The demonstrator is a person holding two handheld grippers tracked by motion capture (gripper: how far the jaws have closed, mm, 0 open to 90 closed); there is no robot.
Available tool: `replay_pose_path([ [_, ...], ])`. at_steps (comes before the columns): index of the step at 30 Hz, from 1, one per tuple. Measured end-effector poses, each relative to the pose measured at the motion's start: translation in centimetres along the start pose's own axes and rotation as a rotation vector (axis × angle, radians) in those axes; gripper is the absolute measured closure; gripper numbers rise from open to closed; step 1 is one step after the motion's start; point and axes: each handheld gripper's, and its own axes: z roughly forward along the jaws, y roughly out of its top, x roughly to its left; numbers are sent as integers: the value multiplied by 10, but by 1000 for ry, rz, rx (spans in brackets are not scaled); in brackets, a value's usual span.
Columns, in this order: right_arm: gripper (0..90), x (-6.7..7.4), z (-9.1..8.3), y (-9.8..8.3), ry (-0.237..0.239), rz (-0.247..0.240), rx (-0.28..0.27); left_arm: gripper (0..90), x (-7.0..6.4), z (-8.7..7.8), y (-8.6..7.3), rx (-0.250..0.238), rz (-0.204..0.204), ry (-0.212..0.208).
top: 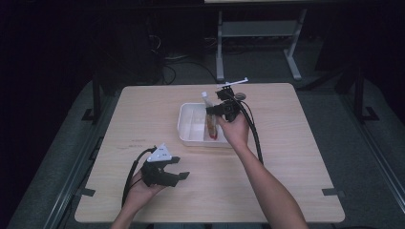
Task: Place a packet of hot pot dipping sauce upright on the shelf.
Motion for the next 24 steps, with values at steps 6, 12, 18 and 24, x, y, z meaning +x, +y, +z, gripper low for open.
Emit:
replay_pose_path([
  [6, 765, -1, -6, -2, 14, 1, -4, 316, 0, 0, 0, 3, 1, -1],
  [12, 743, 0, -9, -3, 41, -5, 6, 317, -1, 1, 0, 3, 2, 0],
  [18, 723, 0, -8, -6, 46, -12, 15, 317, -1, 1, 0, 3, 2, -1],
  [24, 697, 4, -10, -7, 38, -46, 31, 317, -2, 1, 1, 5, 9, -5],
])
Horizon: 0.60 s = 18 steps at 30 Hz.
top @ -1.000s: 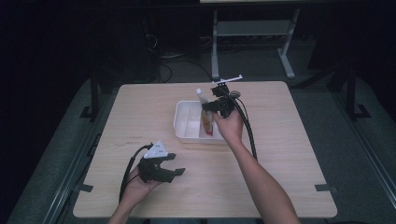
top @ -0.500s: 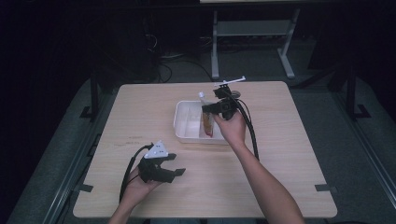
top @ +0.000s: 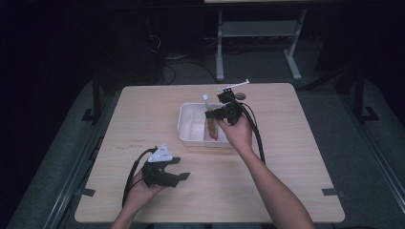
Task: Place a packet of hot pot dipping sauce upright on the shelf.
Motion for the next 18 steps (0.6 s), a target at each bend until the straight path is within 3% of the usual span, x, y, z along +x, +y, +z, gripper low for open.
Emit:
replay_pose_path([
  [12, 689, -3, -3, -7, -9, -17, 33, 317, -1, 1, 0, 1, 4, 0],
  [18, 732, -2, -2, -10, -4, -28, 55, 318, -1, 2, 0, 4, 6, 0],
])
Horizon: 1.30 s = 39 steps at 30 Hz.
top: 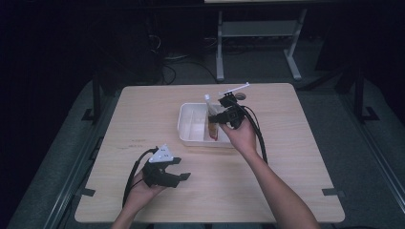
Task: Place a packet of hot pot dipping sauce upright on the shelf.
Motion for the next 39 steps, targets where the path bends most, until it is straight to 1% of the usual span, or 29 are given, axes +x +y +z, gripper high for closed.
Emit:
replay_pose_path([
  [4, 734, 3, 0, 0, 10, -16, 7, 318, 0, 0, 0, 2, 3, 0],
  [7, 729, 3, 0, 0, 9, -7, 8, 318, 0, 0, 0, 1, 2, 0],
  [11, 730, 1, -1, -1, 5, -9, 8, 318, 0, -1, 0, -1, 2, 1],
  [24, 701, -2, -11, -6, 24, -11, -3, 317, 0, -2, 1, 0, 6, 6],
  [27, 694, -2, -15, -8, 30, -13, 1, 316, 1, -2, 1, -4, 0, 8],
  [29, 675, -3, -19, -10, 44, -22, -7, 315, 1, -1, 0, 1, 3, 9],
  [34, 650, -6, -25, -12, 59, -19, -21, 314, 0, -1, 0, 1, 6, 7],
  [36, 626, -8, -29, -14, 83, -12, -31, 314, 0, -1, 0, 1, 3, 10],
  [39, 596, -9, -33, -15, 102, -14, -31, 313, 1, -2, 0, 0, 8, 15],
])
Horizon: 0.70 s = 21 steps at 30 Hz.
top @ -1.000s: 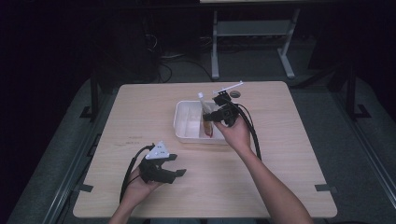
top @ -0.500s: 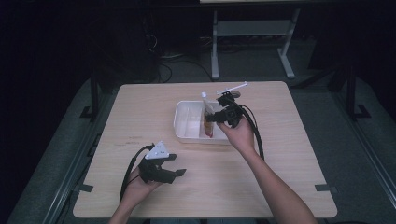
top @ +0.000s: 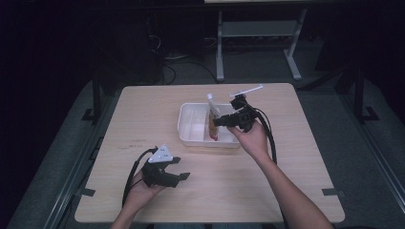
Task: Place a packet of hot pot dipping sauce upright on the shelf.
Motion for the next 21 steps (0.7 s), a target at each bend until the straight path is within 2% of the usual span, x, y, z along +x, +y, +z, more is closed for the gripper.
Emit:
replay_pose_path([
  [6, 534, -2, -10, -5, 20, 1, -5, 308, -1, 3, 0, 10, 0, -1],
  [11, 523, -4, -15, -10, 29, 2, -6, 306, -2, 5, 0, 16, 7, 0],
  [21, 514, -12, -31, -22, 55, 8, -8, 300, 0, 6, -2, 17, -3, 3],
])
